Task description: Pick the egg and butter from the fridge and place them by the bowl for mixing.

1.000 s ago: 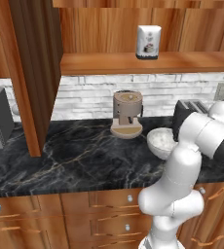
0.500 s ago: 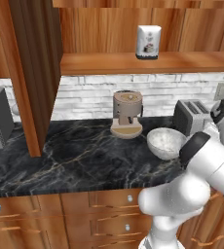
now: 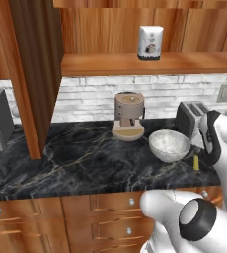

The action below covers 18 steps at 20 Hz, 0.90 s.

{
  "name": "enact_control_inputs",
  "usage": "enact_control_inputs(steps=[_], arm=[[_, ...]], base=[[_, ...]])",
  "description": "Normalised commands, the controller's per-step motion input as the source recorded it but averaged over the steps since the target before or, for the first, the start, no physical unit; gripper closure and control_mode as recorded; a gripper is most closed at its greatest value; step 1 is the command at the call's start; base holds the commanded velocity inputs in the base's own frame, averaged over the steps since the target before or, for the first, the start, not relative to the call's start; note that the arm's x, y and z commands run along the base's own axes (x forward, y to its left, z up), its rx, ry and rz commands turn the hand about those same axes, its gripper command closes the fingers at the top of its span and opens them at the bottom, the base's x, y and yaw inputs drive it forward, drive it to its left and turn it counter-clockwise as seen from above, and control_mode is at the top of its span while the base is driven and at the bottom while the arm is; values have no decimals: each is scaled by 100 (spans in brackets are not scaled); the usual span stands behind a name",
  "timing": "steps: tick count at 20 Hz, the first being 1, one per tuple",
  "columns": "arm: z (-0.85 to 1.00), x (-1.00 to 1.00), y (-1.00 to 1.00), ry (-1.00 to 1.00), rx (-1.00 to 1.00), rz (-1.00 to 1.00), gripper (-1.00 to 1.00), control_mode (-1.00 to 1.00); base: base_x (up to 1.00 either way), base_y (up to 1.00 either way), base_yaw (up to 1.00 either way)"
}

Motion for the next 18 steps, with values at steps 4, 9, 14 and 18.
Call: enact_control_inputs(steps=[4, 9, 14, 18], arm=[[37, -34, 49, -15, -23, 0, -100, -100], [48, -31, 43, 0, -19, 2, -100, -100], [37, -30, 37, 0, -16, 7, -100, -100], [31, -31, 34, 0, -7, 6, -100, -100]], base=[[0, 0, 0], [0, 0, 0], [0, 0, 0], [0, 0, 0]])
